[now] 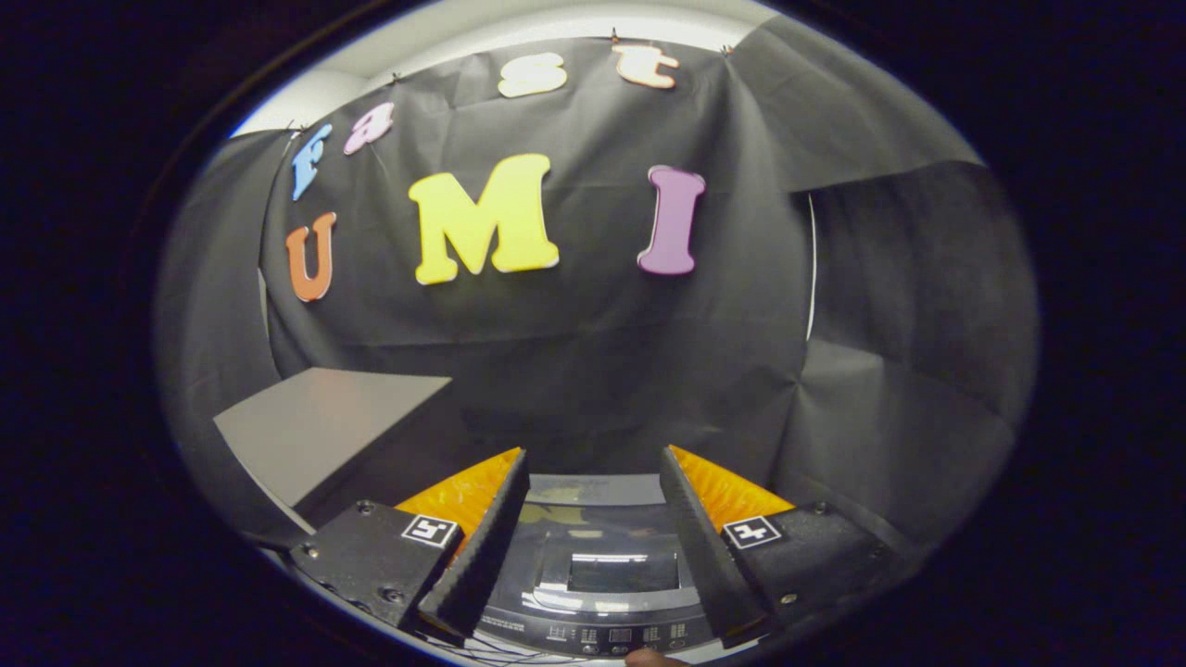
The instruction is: Put the clothes into the washing machine and then close the washing machine lid.
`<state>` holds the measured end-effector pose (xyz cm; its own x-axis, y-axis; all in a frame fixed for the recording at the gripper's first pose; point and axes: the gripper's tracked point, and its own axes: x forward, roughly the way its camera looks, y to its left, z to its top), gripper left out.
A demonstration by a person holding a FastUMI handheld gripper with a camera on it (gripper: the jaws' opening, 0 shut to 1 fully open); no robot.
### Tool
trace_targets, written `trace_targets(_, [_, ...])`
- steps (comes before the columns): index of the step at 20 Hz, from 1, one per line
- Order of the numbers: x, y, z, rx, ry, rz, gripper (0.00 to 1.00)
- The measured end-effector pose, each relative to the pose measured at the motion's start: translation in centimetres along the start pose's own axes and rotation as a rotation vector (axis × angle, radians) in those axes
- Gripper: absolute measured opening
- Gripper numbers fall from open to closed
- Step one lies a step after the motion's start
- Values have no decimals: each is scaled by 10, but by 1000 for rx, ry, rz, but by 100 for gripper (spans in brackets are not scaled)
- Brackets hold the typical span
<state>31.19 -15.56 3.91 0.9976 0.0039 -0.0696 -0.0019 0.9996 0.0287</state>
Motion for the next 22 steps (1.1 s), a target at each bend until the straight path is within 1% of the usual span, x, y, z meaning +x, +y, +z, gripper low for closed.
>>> trace_targets(3, [-47,17,23,6,-68,-7,90])
trace_targets(5, [-93,29,37,10,-119,-17,91])
trace_targets(7, [-135,40,40,8,-156,-36,92])
trace_targets(11, [-225,64,29,-11,-165,-57,94])
trace_targets(14, [-282,69,23,-40,-172,-86,95])
trace_targets(16, [-317,75,19,-36,-167,-73,96])
trace_targets(19, [-360,70,13,-43,-180,-63,96])
trace_targets(22, [-401,62,-12,-54,-176,-13,97])
